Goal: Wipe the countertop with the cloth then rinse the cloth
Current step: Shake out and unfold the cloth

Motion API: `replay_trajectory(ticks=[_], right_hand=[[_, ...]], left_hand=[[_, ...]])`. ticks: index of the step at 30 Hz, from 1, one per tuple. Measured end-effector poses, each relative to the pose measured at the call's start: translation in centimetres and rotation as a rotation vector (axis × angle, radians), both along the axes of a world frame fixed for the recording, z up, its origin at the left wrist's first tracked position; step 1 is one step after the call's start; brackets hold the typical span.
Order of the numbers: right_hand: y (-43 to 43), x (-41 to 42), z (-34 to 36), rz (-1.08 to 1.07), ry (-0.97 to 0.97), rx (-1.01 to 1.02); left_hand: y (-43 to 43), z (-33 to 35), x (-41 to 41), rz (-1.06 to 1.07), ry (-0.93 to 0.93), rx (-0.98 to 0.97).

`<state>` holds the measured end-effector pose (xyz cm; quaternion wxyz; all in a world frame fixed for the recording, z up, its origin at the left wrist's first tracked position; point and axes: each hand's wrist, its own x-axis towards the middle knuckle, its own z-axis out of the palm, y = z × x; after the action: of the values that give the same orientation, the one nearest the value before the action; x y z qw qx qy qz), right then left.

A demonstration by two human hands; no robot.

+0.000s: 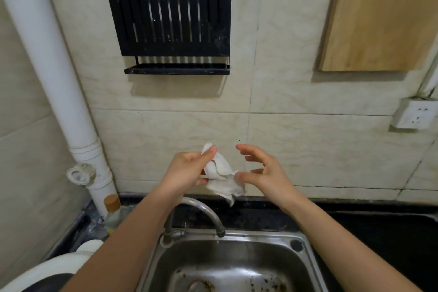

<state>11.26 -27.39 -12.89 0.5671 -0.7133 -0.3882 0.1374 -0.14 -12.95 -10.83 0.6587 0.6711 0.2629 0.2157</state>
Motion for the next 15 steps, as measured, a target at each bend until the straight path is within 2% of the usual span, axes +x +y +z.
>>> replay_trajectory(ticks=[4,6,9,12,15], right_hand=[[0.8,-1.3,-0.3,0.038,-0.255,0.002],[0.9,-1.7,-0.5,0.061,-0.223,-0.018],[0.9,-2.1,0.0,0.175,-0.017,0.024],[1.3,-2.9,0.3,0.218,-0.043,-0.036],[1.9,-3.3,0.0,0.202,-0.120,-0.067]], left_hand=[[-0.1,0.8,0.5,0.066,-0.006,0.037],[0.0,1.0,0.6,0.087,-0.015,0.064],[0.0,1.1,0.4,0.112,-0.025,0.075],[0.0,1.0,0.3,0.116,0.000,0.078],[-0.1,1.1,0.2,0.079,0.044,-0.008]])
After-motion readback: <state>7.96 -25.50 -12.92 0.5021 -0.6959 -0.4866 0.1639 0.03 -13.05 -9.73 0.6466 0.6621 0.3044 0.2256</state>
